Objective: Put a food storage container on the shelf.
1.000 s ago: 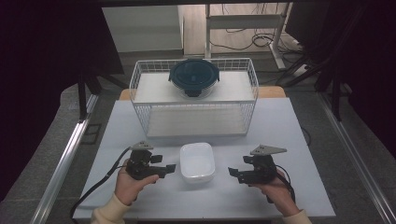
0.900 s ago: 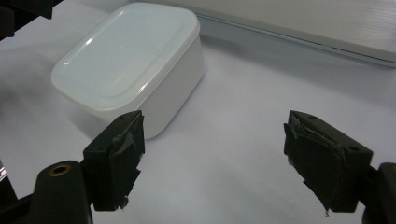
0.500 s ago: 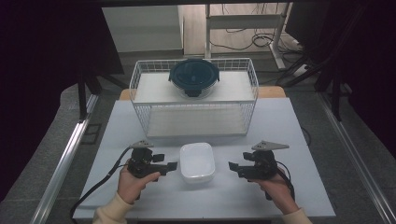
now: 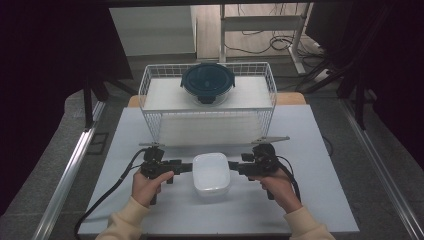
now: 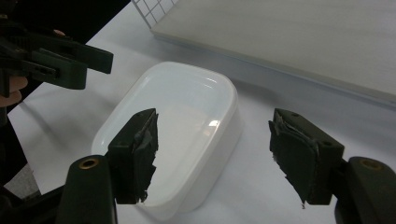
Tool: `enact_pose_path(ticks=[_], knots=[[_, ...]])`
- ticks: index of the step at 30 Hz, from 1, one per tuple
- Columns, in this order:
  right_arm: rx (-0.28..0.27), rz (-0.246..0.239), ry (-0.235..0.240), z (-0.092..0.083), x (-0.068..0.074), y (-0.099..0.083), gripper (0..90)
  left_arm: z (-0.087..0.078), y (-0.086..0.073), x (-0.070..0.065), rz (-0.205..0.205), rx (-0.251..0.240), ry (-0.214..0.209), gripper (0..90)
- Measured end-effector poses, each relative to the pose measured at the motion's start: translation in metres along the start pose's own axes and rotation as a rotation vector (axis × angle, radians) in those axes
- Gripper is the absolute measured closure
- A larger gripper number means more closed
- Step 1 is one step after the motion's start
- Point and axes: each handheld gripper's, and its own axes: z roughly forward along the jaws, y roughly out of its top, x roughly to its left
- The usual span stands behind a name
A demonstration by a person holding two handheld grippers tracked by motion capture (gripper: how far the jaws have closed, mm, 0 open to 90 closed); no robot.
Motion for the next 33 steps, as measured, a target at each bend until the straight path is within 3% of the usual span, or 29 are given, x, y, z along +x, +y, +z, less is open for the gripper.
enact_pose_path(ticks=[8,18,26,33], knots=[[0.034,0.042,0.021,0.017,-0.008,-0.003,35.4,0.013,-0.004,0.004,-0.003,0.032,0.002,35.7],[0.091,0.092,0.079,0.033,-0.013,-0.009,41.0,0.024,-0.007,0.008,-0.021,0.057,-0.035,39.0],[0.117,0.153,0.111,0.042,-0.018,-0.013,47.5,0.029,-0.008,0.011,-0.052,0.079,-0.092,46.8],[0.119,0.226,0.189,0.043,-0.024,-0.015,59.8,0.032,-0.01,0.013,-0.082,0.093,-0.109,55.6]])
